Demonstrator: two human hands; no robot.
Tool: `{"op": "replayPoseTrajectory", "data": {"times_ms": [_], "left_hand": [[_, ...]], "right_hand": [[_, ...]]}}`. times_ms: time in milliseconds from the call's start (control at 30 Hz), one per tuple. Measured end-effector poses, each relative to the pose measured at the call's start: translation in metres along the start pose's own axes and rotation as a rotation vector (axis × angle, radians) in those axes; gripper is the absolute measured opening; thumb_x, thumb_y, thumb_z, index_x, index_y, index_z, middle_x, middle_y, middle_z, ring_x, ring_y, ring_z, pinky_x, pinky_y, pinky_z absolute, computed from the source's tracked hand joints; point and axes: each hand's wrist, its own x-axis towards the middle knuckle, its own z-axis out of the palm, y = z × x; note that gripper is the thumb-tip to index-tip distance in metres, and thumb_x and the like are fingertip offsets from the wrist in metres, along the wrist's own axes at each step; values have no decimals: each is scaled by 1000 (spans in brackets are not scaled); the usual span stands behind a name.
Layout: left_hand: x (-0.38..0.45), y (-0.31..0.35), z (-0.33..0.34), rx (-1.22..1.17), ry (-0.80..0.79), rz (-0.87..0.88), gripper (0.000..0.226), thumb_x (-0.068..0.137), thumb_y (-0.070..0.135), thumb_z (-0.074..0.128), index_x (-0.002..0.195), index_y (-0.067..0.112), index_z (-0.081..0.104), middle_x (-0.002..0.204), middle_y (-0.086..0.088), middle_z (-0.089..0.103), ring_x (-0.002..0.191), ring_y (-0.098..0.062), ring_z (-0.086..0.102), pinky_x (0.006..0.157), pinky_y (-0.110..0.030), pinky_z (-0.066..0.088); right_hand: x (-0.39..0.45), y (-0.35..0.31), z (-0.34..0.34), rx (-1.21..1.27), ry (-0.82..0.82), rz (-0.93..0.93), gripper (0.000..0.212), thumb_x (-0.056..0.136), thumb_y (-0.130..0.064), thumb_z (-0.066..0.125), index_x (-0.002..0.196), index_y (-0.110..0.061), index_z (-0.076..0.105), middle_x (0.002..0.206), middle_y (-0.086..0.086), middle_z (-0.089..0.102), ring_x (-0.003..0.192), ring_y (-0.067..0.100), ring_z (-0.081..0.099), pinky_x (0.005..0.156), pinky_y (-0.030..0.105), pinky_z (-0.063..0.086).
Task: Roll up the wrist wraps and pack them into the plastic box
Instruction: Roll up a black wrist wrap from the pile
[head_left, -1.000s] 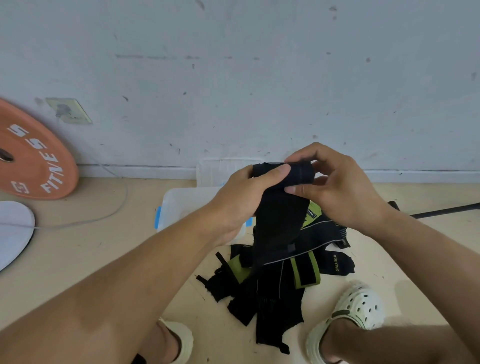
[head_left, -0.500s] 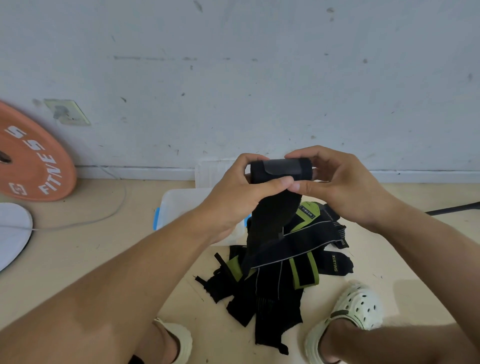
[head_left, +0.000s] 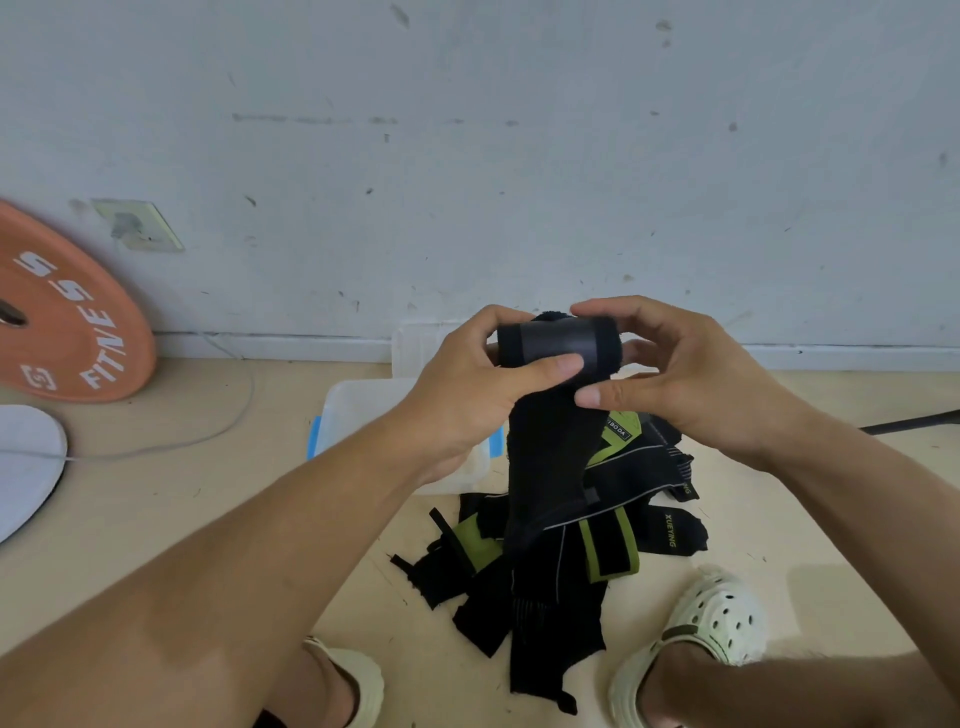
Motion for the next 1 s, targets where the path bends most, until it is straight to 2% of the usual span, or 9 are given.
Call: {"op": "replayPoseTrajectory", "data": {"times_ms": [100, 200, 300, 467, 600, 700, 767, 900, 1000], "left_hand": [[0, 0, -2, 0, -29, 19, 39, 81, 22, 88, 114, 28, 67, 112, -6, 72, 112, -26, 70, 100, -48, 58], [1, 0, -2, 13, -72, 2, 43, 82, 22, 87, 119, 27, 65, 123, -9, 67, 116, -27, 68, 102, -48, 57], [2, 1, -1, 43, -73, -10, 50, 77, 37, 87, 121, 30, 65, 126, -5, 66, 118, -24, 67, 104, -47, 55], [-2, 4, 5, 56, -61, -70, 64, 78, 71, 69, 123, 26, 64, 119, 2, 71, 117, -19, 67, 110, -47, 50], [0, 4, 6, 38, -32, -55, 72, 78, 79, 62, 125, 24, 63, 118, 3, 72, 118, -16, 66, 112, -44, 47], [-1, 5, 6, 68, -76, -60, 80, 73, 84, 57, 130, 28, 64, 123, 5, 72, 122, -15, 64, 114, -44, 44], [-2, 6, 6, 69, -89, -65, 72, 79, 78, 59, 132, 28, 64, 124, 5, 72, 123, -15, 63, 115, -46, 44], [-4, 8, 7, 10, -23, -78, 45, 96, 52, 64, 129, 21, 61, 122, 0, 70, 117, -18, 65, 112, -47, 48], [-6, 11, 7, -26, -12, -64, 38, 97, 40, 66, 129, 21, 59, 122, -1, 68, 117, -19, 65, 110, -48, 50]], "right_hand": [[0, -1, -1, -32, -21, 34, 69, 64, -35, 85, 129, -36, 66, 119, -16, 72, 104, 9, 72, 99, 32, 55], [0, 1, 0, -42, 22, 22, 60, 65, -37, 85, 123, -35, 69, 116, -13, 73, 103, 13, 72, 104, 41, 54], [1, 2, 0, -33, 54, 4, 49, 74, -22, 87, 118, -37, 71, 112, -14, 74, 99, 15, 72, 99, 37, 57], [-2, 0, 5, 14, 53, -55, 50, 80, -3, 84, 114, -37, 71, 109, -12, 75, 98, 10, 72, 81, 19, 57], [-1, 3, 11, 15, 101, -106, 52, 80, 2, 83, 118, -31, 71, 106, -9, 76, 101, 10, 70, 86, 25, 58], [-1, 4, 13, 4, 126, -138, 52, 80, 3, 83, 117, -31, 71, 110, -11, 74, 105, 15, 68, 87, 31, 60], [-1, 5, 13, 1, 124, -146, 53, 80, 5, 83, 114, -34, 71, 111, -12, 73, 108, 15, 67, 87, 30, 60], [1, 5, 13, 17, 105, -127, 54, 76, 7, 84, 113, -32, 72, 111, -9, 74, 108, 15, 67, 86, 30, 60], [1, 3, 10, 66, 68, -83, 55, 73, -4, 89, 120, -26, 70, 113, -7, 74, 103, 9, 70, 83, 25, 59]]}}
